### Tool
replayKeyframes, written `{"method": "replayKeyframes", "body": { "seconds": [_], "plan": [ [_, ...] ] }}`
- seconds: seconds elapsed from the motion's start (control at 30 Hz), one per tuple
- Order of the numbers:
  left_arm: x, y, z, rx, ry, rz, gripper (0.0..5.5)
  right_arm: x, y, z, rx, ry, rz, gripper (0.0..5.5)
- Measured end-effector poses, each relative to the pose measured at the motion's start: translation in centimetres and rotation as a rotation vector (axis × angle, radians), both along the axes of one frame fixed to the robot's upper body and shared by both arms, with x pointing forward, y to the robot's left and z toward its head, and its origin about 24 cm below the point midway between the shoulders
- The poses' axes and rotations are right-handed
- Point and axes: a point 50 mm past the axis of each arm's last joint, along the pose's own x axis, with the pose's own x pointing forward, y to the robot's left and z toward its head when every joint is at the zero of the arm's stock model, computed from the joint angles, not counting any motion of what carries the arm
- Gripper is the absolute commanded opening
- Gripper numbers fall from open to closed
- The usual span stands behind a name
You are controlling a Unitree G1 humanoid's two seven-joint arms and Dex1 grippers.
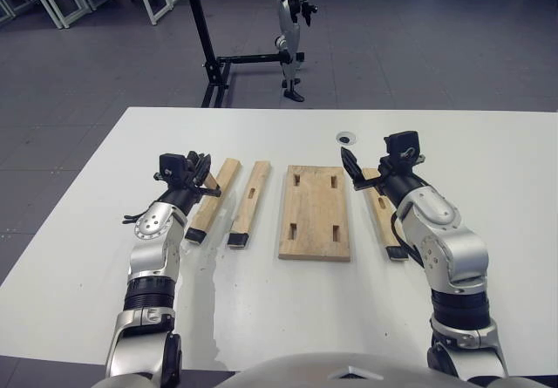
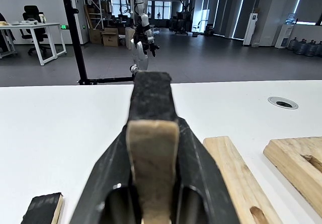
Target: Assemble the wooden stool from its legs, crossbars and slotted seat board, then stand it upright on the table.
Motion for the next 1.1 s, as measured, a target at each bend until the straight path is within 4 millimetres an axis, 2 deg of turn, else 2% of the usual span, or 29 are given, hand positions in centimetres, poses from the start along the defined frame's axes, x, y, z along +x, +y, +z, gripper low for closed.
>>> {"method": "replayKeyframes", "body": {
  "seconds": [0.27, 0.4, 0.47, 0.57, 0.67, 0.83, 0.87, 0.97, 1.1],
  "plan": [
    [-0.2, -0.4, 0.7, -0.035, 0.035, -0.002, 0.42, 0.0, 0.0, 0.0, 0.0, 0.0, 0.0, 5.22],
    [-0.9, -2.4, 1.3, -0.084, 0.063, 0.036, 0.42, 0.0, 0.0, 0.0, -0.001, -0.001, -0.003, 5.22],
    [-1.5, -4.2, 1.5, -0.045, 0.081, 0.047, 0.42, 0.1, 0.0, 0.2, -0.002, -0.005, -0.004, 5.22],
    [-2.0, -5.2, 1.7, 0.004, 0.072, 0.097, 0.42, 0.1, 0.0, 0.2, -0.002, -0.006, -0.005, 5.22],
    [-2.3, -5.4, 1.6, 0.071, 0.057, 0.177, 0.42, 0.1, 0.0, 0.2, -0.002, -0.006, -0.006, 5.22],
    [-2.6, -4.2, 1.9, 0.101, 0.042, 0.293, 0.42, 0.1, 0.1, 0.2, -0.003, -0.006, -0.005, 5.22],
    [-2.6, -3.8, 1.9, 0.091, 0.042, 0.314, 0.79, 0.1, 0.1, 0.2, -0.004, -0.006, -0.004, 5.22],
    [-2.9, -2.9, 1.3, 0.016, 0.095, 0.361, 1.3, 0.1, 0.1, 0.2, -0.004, -0.006, -0.003, 5.22],
    [-2.2, -3.7, 2.6, -0.1, 0.067, 0.297, 1.94, 0.1, 0.2, 0.2, -0.006, -0.006, 0.001, 5.22]
  ]
}}
